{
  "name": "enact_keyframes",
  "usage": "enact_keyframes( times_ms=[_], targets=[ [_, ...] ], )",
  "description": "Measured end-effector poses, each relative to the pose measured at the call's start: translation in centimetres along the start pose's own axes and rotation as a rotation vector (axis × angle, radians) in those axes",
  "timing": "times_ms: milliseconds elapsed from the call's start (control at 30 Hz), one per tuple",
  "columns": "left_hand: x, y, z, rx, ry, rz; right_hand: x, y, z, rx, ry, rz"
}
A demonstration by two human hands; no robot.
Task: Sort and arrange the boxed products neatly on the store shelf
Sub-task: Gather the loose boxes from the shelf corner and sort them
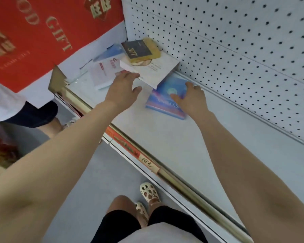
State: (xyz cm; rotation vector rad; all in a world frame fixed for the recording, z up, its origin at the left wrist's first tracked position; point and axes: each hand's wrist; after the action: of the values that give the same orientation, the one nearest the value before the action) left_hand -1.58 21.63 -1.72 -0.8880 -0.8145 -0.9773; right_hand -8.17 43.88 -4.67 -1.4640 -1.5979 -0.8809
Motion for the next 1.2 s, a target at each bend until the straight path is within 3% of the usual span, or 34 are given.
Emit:
enact_keyframes(
  times_ms=[200,367,567,767,900,1033,1200],
  targets=[
    [-1.5,-7.2,-2.7,-0.135,-0.039,0.057,-3.0,-0.1,-1.7,0.001,0.294,0.003],
    [-3.7,-12.0,-3.3,-0.299,-0.228,-0.079,-2.3,0.4,-0.3,-0.114,0.209,-0.169],
    [-4.3,-8.6,-2.5,-0.416,-0.225,-0.122,-0.2,3.3,1.4,-0.29,0.062,-0.125],
    [-3.9,-3.2,-2.1,-0.562,-0.187,-0.076,-1.6,6.6,-1.2,-0.696,0.168,0.065],
    [-3.9,-4.5,-1.8,-0.594,-0.129,0.018,-2.2,6.7,-2.6,-0.725,0.147,0.119],
    [-3.8,-6.8,-1.6,-0.418,-0.185,-0.093,-0.1,6.1,-2.2,-0.8,-0.107,0.189],
    [-3.1,-7.4,-0.8,-0.31,-0.121,-0.161,3.1,5.8,-2.4,-0.575,-0.12,0.559]
  ],
)
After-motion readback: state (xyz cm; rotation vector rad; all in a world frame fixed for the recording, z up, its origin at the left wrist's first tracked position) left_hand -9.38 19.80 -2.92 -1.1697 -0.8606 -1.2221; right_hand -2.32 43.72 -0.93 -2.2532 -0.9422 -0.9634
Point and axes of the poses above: each hand's wrist, its own y-axis away from the middle knuckle, its own x-axis out of the back of the hand, z = x × y, and after that the axes turned 12 degrees about z, right-handed
